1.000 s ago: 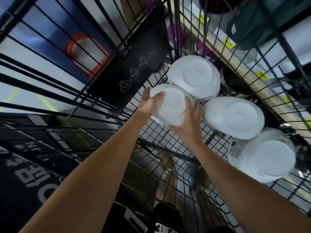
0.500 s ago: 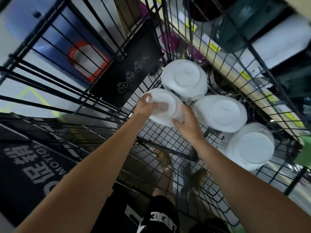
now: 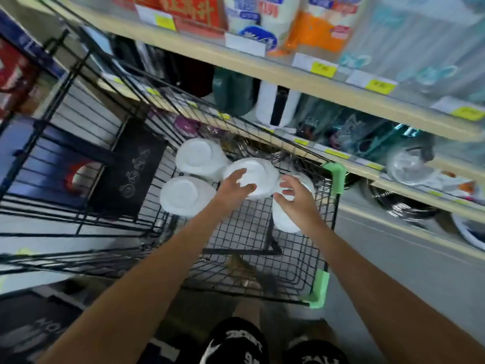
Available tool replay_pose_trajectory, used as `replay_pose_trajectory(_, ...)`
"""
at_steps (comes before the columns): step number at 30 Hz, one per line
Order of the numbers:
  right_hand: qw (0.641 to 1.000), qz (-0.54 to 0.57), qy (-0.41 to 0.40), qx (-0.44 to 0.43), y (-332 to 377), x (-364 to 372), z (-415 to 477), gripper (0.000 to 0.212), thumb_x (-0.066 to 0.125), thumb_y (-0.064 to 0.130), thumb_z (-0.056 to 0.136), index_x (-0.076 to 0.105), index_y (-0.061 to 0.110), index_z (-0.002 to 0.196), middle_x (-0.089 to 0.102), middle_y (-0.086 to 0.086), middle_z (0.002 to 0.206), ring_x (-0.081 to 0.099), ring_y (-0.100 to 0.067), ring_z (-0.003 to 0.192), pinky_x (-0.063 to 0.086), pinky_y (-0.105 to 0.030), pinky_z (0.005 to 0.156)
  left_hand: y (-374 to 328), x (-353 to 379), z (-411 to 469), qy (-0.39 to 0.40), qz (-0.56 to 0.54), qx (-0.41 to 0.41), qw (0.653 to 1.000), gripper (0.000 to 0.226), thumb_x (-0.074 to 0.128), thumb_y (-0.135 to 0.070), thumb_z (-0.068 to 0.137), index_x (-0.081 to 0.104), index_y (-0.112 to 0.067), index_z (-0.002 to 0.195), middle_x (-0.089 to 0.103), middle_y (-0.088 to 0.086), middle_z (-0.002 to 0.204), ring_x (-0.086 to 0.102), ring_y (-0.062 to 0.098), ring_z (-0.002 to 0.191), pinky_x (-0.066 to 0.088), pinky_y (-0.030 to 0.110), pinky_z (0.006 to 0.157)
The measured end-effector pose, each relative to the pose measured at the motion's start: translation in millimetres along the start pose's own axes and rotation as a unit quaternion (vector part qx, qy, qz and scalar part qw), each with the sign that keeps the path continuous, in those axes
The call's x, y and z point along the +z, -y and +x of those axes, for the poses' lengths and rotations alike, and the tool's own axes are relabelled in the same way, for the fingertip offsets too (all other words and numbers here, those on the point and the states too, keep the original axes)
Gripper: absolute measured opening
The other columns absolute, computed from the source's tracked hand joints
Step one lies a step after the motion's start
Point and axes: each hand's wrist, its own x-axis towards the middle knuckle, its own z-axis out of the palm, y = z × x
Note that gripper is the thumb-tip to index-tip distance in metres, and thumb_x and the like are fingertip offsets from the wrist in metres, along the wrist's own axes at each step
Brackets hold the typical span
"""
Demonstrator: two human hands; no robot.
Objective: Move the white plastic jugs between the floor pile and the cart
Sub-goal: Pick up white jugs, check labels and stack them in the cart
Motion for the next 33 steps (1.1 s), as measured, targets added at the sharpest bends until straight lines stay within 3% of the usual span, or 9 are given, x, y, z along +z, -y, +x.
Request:
replay_pose_trajectory(3,0.997,0.033,-0.062,0.011,-28.0,-64.6,-30.6,0.043,0.064,0.015,0.090,0.052,0.014,0.132,0.058,0.002,0.114,0.058,-0.017,0.107,0.049,-0.028,0.088,-22.6,68.8,-15.7,0.041,0.021,0.023,0.999,0.063,0.072,-0.015,0.084,0.044,-0.009,0.139,0.040,0.010,0.148,0.041,0.030,0.135,0.035,0.041,0.110)
replay_pose_trajectory(6,0.992,0.053,-0.115,0.020,-66.3,-125.4,-67.6,0.043,0.064,0.013,0.091,0.052,0.009,0.131,0.058,0.000,0.115,0.058,-0.016,0.102,0.050,-0.011,0.068,-38.2,144.1,-41.5,0.078,0.109,0.071,0.988,0.051,0.063,-0.016,0.092,0.045,-0.009,0.139,0.043,0.007,0.145,0.048,0.022,0.127,0.039,0.029,0.101)
replay_pose_trajectory(9,0.982,0.067,-0.176,0.017,-114.6,-183.6,-110.8,0.042,0.068,0.007,0.087,0.055,0.005,0.126,0.063,-0.006,0.108,0.062,-0.022,0.097,0.053,-0.033,0.089,-41.5,226.3,-72.3,0.108,0.146,0.108,0.977,0.050,0.061,-0.013,0.092,0.045,-0.005,0.139,0.053,0.005,0.129,0.055,0.009,0.097,0.043,0.011,0.069)
replay_pose_trajectory(11,0.976,0.088,-0.195,0.033,-146.1,-221.1,-144.1,0.040,0.068,0.005,0.087,0.055,0.004,0.125,0.059,-0.003,0.104,0.061,-0.019,0.092,0.049,-0.035,0.092,-42.8,282.5,-97.0,0.123,0.168,0.120,0.971,0.049,0.061,-0.013,0.093,0.045,-0.006,0.138,0.053,0.004,0.128,0.055,0.009,0.093,0.041,0.008,0.061)
replay_pose_trajectory(13,0.969,0.110,-0.216,0.042,-176.7,-259.1,-175.9,0.041,0.068,0.005,0.087,0.054,0.004,0.126,0.057,-0.002,0.102,0.059,-0.019,0.091,0.049,-0.035,0.088,-44.2,336.0,-121.8,0.132,0.177,0.138,0.965,0.048,0.062,-0.013,0.092,0.047,-0.006,0.137,0.052,0.007,0.136,0.057,0.015,0.109,0.040,0.012,0.066)
replay_pose_trajectory(16,0.959,0.118,-0.250,0.056,-219.2,-314.0,-219.5,0.038,0.067,0.005,0.087,0.056,0.005,0.123,0.059,-0.003,0.098,0.060,-0.022,0.088,0.050,-0.031,0.081,-48.8,411.7,-156.5,0.153,0.198,0.170,0.953,0.049,0.063,-0.016,0.091,0.049,-0.009,0.137,0.049,0.008,0.141,0.049,0.018,0.126,0.036,0.014,0.085)
replay_pose_trajectory(20,0.941,0.137,-0.300,0.070,-261.2,-383.6,-268.8,0.031,0.065,0.004,0.087,0.057,0.011,0.117,0.065,-0.012,0.103,0.062,-0.025,0.087,0.050,-0.044,0.088,-64.4,499.9,-198.0,0.181,0.222,0.201,0.937,0.048,0.061,-0.019,0.093,0.048,-0.011,0.138,0.048,0.004,0.143,0.047,0.017,0.129,0.035,0.017,0.093)
replay_pose_trajectory(26,0.914,0.158,-0.364,0.087,-307.2,-471.3,-328.5,0.031,0.062,0.008,0.089,0.059,0.009,0.120,0.064,-0.003,0.095,0.061,-0.020,0.088,0.049,-0.036,0.082,-84.8,603.8,-242.0,0.229,0.245,0.240,0.911,0.045,0.060,-0.016,0.093,0.048,-0.007,0.136,0.048,0.006,0.143,0.045,0.017,0.131,0.030,0.014,0.093)
replay_pose_trajectory(33,0.887,0.170,-0.416,0.109,-358.8,-558.6,-376.0,0.029,0.059,0.011,0.091,0.059,0.011,0.120,0.065,-0.005,0.099,0.062,-0.020,0.092,0.049,-0.035,0.084,-106.6,721.1,-256.2,0.295,0.300,0.275,0.864,0.047,0.061,-0.019,0.092,0.048,-0.009,0.137,0.048,0.005,0.143,0.044,0.017,0.131,0.032,0.021,0.098)
